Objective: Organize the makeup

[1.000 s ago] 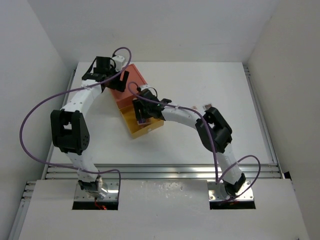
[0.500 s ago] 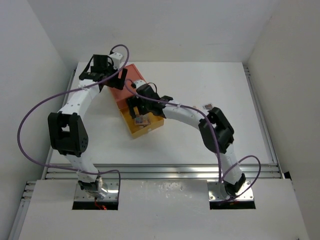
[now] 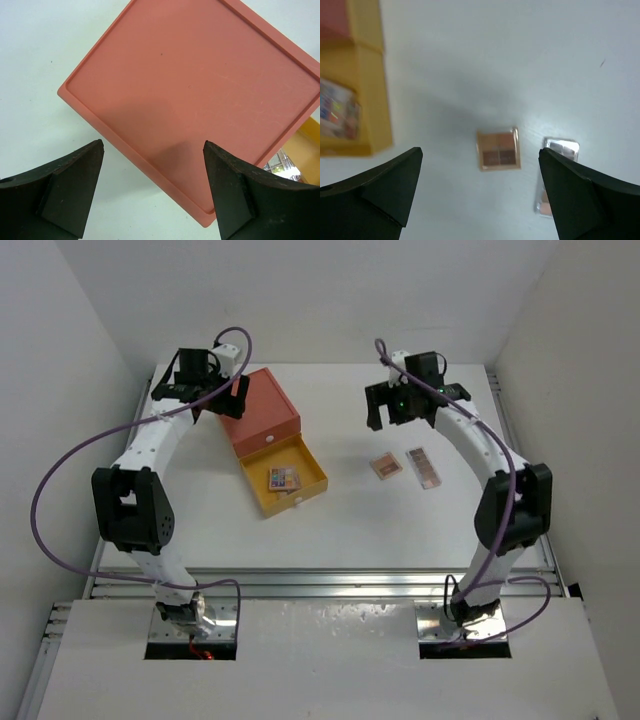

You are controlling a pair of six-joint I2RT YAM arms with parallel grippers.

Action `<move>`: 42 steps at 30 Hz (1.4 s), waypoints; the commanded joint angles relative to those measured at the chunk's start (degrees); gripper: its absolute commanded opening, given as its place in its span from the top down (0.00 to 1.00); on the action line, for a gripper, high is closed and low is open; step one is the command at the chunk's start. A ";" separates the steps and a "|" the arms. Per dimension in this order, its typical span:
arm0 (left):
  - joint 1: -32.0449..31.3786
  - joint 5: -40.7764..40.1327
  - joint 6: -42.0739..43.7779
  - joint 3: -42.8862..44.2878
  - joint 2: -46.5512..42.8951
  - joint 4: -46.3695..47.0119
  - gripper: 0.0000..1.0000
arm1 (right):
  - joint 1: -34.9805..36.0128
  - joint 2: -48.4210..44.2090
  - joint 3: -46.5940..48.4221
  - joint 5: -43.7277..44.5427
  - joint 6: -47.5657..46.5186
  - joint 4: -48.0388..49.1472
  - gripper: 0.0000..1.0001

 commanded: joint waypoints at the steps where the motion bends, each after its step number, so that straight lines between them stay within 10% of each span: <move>1: 0.59 1.94 0.64 0.69 -3.28 0.73 0.13 | 1.22 6.66 1.50 -5.01 -15.39 -12.64 0.00; 7: 0.59 1.94 1.70 -0.46 -3.90 0.20 0.13 | -1.85 19.06 13.63 -4.31 -19.73 -22.94 0.00; 30: 0.59 1.94 2.23 -2.04 -4.42 0.20 0.12 | -1.07 30.40 12.67 -0.71 -18.50 -19.43 0.04; 33: 0.59 1.94 2.23 -2.04 -4.42 0.20 0.12 | -0.54 30.50 11.80 1.31 -17.18 -18.99 0.15; 37: 0.59 1.94 2.23 -2.04 -4.42 0.20 0.12 | -0.02 28.83 8.29 1.50 -16.57 -16.71 0.58; 42: 0.59 1.94 2.23 -2.04 -4.42 0.20 0.12 | 0.60 23.56 6.09 1.49 -14.54 -14.69 0.74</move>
